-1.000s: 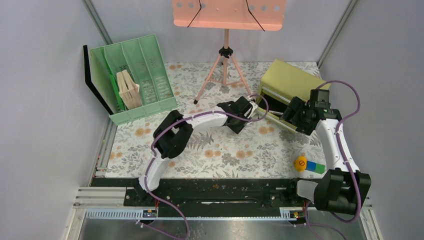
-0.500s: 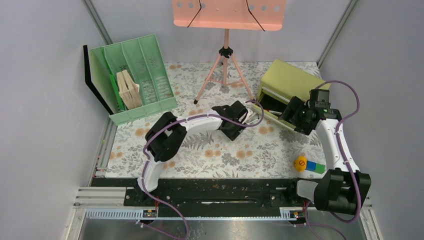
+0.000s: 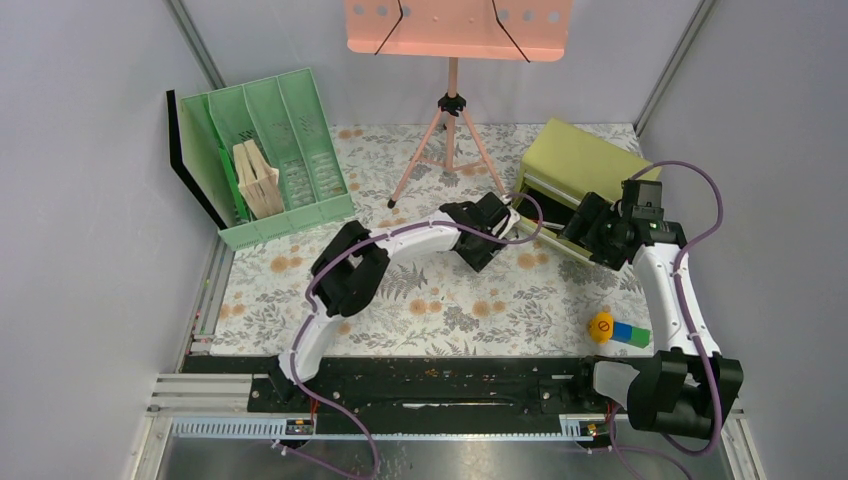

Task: Organize the desk
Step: Pick up the stationery from the center of the board.

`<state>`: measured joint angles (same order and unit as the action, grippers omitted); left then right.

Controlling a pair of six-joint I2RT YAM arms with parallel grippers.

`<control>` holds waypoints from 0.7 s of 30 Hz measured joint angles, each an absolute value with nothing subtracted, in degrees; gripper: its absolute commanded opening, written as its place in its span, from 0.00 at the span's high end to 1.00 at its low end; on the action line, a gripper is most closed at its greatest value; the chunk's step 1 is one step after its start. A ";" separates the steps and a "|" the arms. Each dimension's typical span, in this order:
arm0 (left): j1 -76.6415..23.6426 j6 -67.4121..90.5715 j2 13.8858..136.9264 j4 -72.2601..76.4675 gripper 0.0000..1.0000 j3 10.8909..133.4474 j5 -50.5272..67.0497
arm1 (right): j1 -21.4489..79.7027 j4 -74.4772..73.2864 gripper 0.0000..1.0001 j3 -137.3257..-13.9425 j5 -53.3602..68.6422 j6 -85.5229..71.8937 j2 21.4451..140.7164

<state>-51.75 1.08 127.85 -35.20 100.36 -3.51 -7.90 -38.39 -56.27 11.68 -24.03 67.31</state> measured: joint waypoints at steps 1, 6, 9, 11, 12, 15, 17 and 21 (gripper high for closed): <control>-51.75 1.34 128.38 -35.86 0.51 101.23 -3.51 | -7.90 -38.46 0.02 -56.27 11.68 -24.03 67.16; -51.81 1.54 130.04 -38.30 0.59 104.38 -3.44 | -7.90 -39.09 0.01 -56.25 11.66 -24.01 66.98; -51.99 1.41 130.80 -39.66 0.70 105.80 -3.36 | -7.90 -39.57 0.01 -56.25 11.68 -24.01 66.98; -52.07 0.93 131.35 -40.69 0.84 106.80 -3.20 | -7.90 -39.68 0.02 -56.25 11.73 -24.01 67.00; -52.12 0.67 131.59 -41.10 0.87 107.20 -3.18 | -7.90 -39.77 0.01 -56.25 11.77 -24.01 67.00; -52.21 0.12 131.83 -41.71 0.89 107.63 -3.09 | -7.90 -40.01 0.01 -56.25 12.19 -24.01 67.02; -52.21 -0.03 131.83 -41.76 0.93 107.63 -3.05 | -7.90 -40.03 0.01 -56.25 12.71 -24.01 67.02; -52.21 -0.01 130.93 -40.84 1.00 106.13 -3.03 | -7.90 -40.03 0.01 -56.25 13.13 -24.01 67.02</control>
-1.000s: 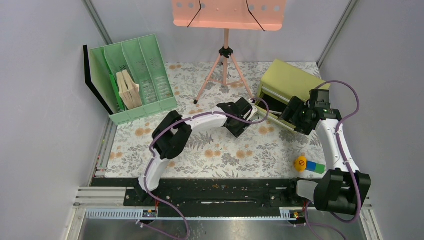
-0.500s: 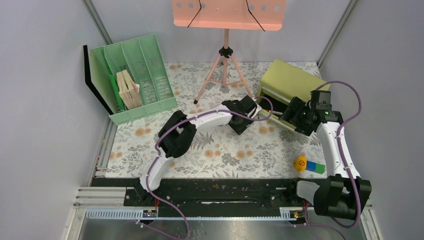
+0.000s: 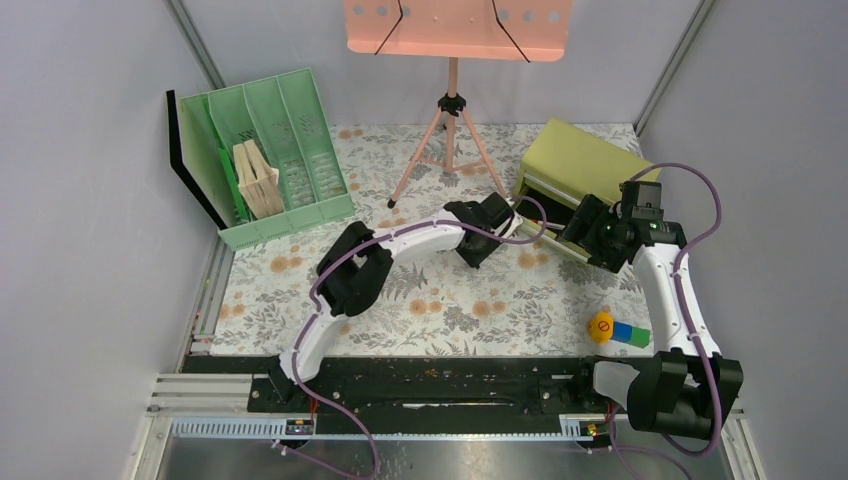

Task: Organize the desk
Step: Pick up the stationery from the center of the board, then place the stationery in the drawer.

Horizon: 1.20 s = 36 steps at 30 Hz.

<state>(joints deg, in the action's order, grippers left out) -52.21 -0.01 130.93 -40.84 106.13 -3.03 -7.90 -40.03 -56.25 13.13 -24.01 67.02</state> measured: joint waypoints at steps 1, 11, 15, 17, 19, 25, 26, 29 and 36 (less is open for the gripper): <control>-52.21 -0.01 130.47 -40.69 1.00 105.38 -3.03 | -7.90 -40.03 0.01 -56.25 13.13 -24.01 67.02; -52.10 2.09 116.88 -39.11 1.00 86.65 -0.32 | -7.90 -40.03 0.02 -56.25 18.70 -22.83 67.70; -52.10 4.51 108.95 -37.71 1.00 80.58 1.45 | -7.90 -39.83 0.02 -56.14 20.60 -22.87 67.81; -52.10 6.07 105.16 -36.05 1.00 78.76 2.07 | -7.90 -39.38 0.02 -56.03 21.58 -22.90 67.81; -52.10 7.68 101.69 -34.06 1.00 77.52 2.85 | -7.90 -38.35 0.02 -55.77 23.66 -22.94 67.81; -52.07 12.78 96.73 -28.49 1.00 77.12 4.64 | -7.92 -32.62 0.01 -53.52 33.04 -24.56 67.99; -52.07 13.63 96.49 -27.64 1.00 77.12 5.04 | -7.92 -31.75 0.01 -53.25 34.70 -25.17 68.34; -52.07 15.35 96.47 -25.52 1.00 77.12 6.59 | -7.92 -29.34 0.01 -52.95 39.27 -26.57 70.22; -52.07 20.27 96.49 -20.40 1.00 77.67 10.94 | -7.90 -24.75 0.13 -51.99 45.43 -29.91 71.00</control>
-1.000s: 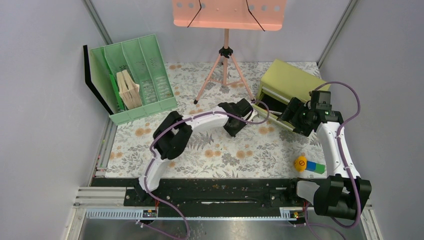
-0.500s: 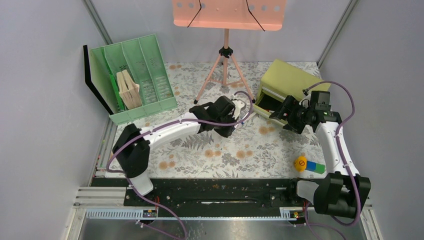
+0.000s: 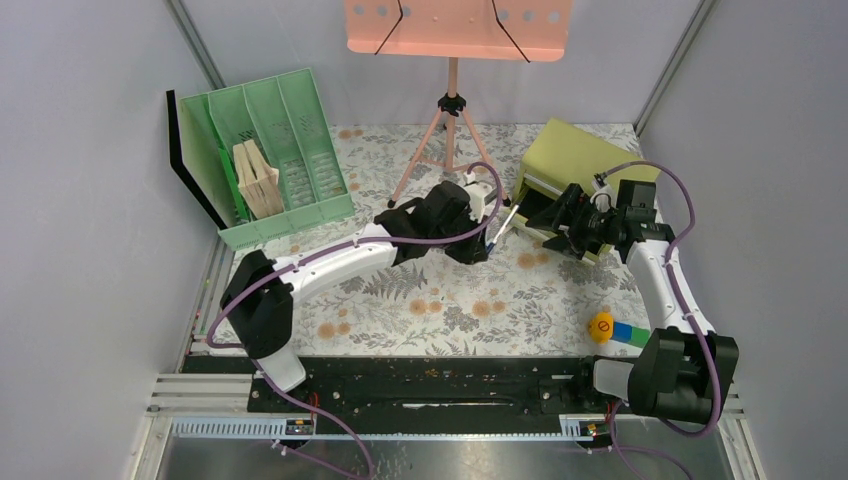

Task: Organize the desk
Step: Place the stationery in the drawer.

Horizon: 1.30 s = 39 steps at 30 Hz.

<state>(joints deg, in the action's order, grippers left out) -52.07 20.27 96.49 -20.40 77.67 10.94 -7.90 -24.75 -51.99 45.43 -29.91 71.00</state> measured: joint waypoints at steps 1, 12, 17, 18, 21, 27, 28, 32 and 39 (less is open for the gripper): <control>-52.07 20.93 96.49 -20.01 1.00 78.04 11.51 | -7.90 -23.94 0.16 -51.99 46.28 -30.63 71.00; -53.19 23.20 96.53 -17.82 1.00 80.53 14.41 | -4.95 -15.49 0.40 -51.94 50.33 -37.19 72.71; -53.19 23.68 96.53 -17.82 1.00 80.53 14.44 | -2.90 -11.88 0.38 -51.81 50.70 -39.55 72.75; -53.17 23.77 96.53 -17.78 1.00 80.53 14.41 | -2.81 -11.53 0.37 -51.77 50.72 -39.68 72.75; -53.19 23.83 96.53 -17.63 1.00 80.53 14.35 | -2.44 -9.15 0.36 -51.31 50.96 -41.23 72.75; -53.19 24.29 96.53 -17.54 1.00 80.53 12.23 | -2.37 -6.98 0.29 -49.91 51.16 -42.46 71.83; -53.19 24.29 96.53 -17.58 1.00 80.53 11.68 | -2.37 -6.94 0.29 -49.80 51.18 -42.54 71.46; -53.19 24.47 96.53 -18.90 1.00 80.60 9.82 | -2.28 -6.02 0.24 -49.12 51.24 -42.89 69.36; -53.41 24.32 96.71 -20.16 1.00 81.21 10.09 | -1.74 -3.92 0.29 -48.31 51.09 -44.07 67.99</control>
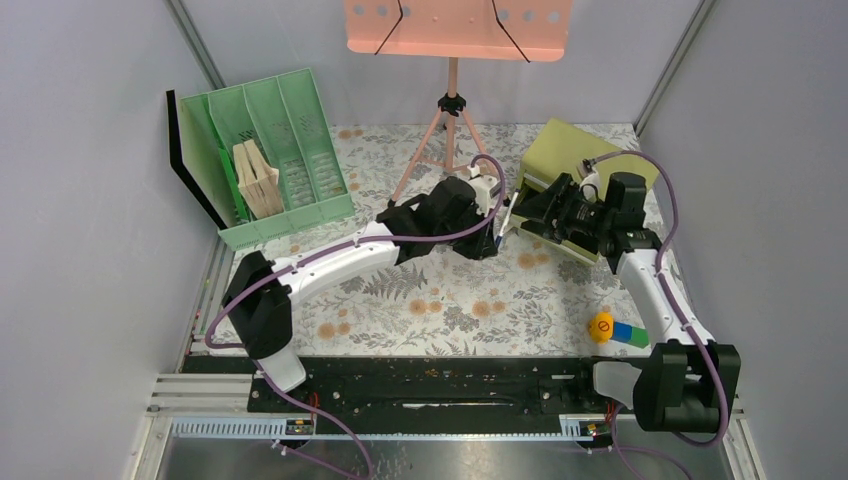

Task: Organize the desk
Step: Place the stationery in the drawer.

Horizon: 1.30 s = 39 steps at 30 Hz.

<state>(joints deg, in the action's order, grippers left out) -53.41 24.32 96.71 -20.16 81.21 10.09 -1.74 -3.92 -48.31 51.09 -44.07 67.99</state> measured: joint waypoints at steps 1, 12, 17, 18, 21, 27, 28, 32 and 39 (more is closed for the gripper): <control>-53.60 24.18 96.79 -20.21 1.00 81.41 10.24 | -1.43 -3.75 0.32 -48.31 51.09 -44.25 68.16; -56.01 23.49 96.92 -20.88 0.74 82.08 11.70 | 3.38 -3.86 0.91 -48.77 48.82 -44.12 74.08; -56.05 22.70 96.90 -21.06 0.46 82.24 9.54 | 3.38 -3.95 0.97 -49.43 49.04 -45.10 74.41; -56.16 22.65 96.82 -21.02 0.43 82.08 8.71 | 3.40 -3.95 0.97 -49.65 49.10 -45.30 74.41; -56.38 22.33 96.27 -21.08 0.35 81.03 6.02 | 3.40 -3.75 0.98 -49.87 49.12 -45.50 74.41; -56.38 22.22 92.31 -20.75 0.01 77.58 -0.03 | 3.38 -4.01 0.99 -49.87 48.95 -46.13 74.41; -56.38 21.93 91.05 -20.49 0.01 76.75 -0.91 | 3.38 -4.08 1.00 -49.87 48.88 -46.28 74.41; -56.36 21.47 84.84 -17.96 0.01 73.80 -5.61 | 2.94 -5.06 1.00 -49.87 47.86 -46.39 74.41; -56.36 21.32 72.40 -8.93 0.01 65.45 -16.95 | -4.78 -9.80 1.00 -49.87 45.06 -45.58 74.04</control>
<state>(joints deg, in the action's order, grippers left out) -56.36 21.32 72.40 -8.93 65.45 -16.95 -4.78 -9.80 -49.87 45.06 -45.58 74.04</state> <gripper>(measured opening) 0.985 0.193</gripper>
